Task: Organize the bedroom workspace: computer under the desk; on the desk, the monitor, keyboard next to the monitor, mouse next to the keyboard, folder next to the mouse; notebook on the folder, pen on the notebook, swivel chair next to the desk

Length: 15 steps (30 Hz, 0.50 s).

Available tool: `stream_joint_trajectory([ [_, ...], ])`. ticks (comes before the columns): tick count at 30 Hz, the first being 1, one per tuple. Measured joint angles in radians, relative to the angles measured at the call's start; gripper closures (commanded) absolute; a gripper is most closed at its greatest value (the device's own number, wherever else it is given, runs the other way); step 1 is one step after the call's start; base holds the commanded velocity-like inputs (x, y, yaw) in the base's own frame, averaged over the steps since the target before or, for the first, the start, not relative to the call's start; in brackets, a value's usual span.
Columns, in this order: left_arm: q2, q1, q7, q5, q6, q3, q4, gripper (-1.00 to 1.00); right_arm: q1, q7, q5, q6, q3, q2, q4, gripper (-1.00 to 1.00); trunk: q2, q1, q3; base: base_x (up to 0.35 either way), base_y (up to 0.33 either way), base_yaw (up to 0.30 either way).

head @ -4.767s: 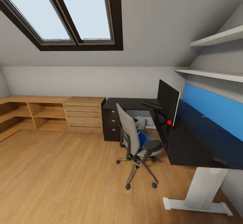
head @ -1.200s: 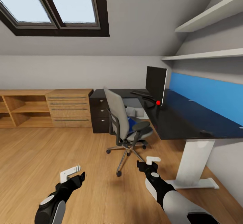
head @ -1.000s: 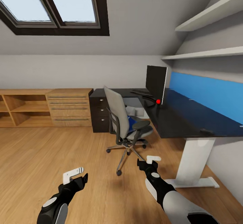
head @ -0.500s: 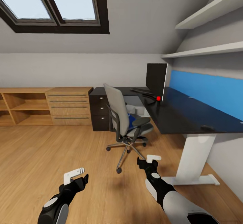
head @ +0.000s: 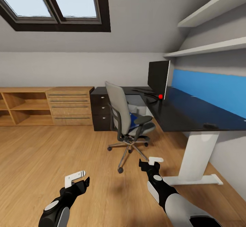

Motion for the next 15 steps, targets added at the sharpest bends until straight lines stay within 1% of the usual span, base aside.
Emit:
stream_joint_trajectory([
  [10,0.0,0.0,0.0,0.0,0.0,0.0,0.001,-1.0,0.0,0.003,0.001,-0.007,0.0,0.0,-0.001,-1.0,-0.07,0.038,-0.031,0.0,0.0,0.0],
  [15,0.0,0.0,0.0,0.0,0.0,0.0,0.001,-1.0,-0.001,0.0,0.003,-0.046,0.005,0.002,-0.003,-1.0,-0.105,0.058,-0.047,0.0,0.0,0.0],
])
